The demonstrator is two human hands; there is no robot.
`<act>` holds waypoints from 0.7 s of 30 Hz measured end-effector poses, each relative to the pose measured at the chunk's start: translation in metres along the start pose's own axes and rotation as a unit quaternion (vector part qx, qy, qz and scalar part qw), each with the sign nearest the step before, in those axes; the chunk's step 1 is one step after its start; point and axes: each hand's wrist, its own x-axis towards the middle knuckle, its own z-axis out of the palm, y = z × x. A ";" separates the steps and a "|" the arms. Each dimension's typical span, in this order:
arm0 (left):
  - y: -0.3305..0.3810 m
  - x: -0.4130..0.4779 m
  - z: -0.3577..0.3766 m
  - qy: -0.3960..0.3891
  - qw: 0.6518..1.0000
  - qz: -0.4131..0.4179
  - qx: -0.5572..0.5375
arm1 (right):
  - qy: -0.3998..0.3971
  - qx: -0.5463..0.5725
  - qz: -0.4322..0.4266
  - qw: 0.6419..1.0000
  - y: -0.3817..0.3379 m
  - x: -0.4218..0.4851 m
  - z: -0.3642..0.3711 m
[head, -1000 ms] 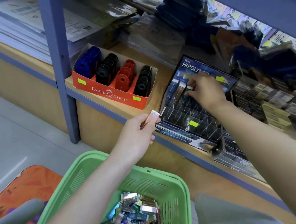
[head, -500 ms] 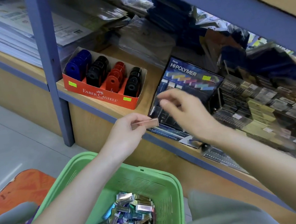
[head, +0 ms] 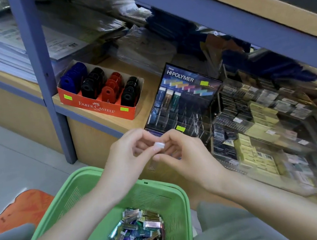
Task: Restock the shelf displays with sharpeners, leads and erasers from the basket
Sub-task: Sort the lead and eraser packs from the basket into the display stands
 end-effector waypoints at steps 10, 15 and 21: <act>0.006 0.069 -0.001 -0.028 0.958 0.105 0.266 | 0.133 -0.064 0.019 0.989 0.032 0.014 -0.057; -0.003 0.144 0.012 -0.021 0.961 0.088 0.261 | 0.223 -0.039 0.052 0.973 0.055 0.060 -0.076; -0.020 0.206 0.033 -0.035 0.982 -0.006 0.186 | 0.229 -0.032 0.032 0.972 0.066 0.103 -0.072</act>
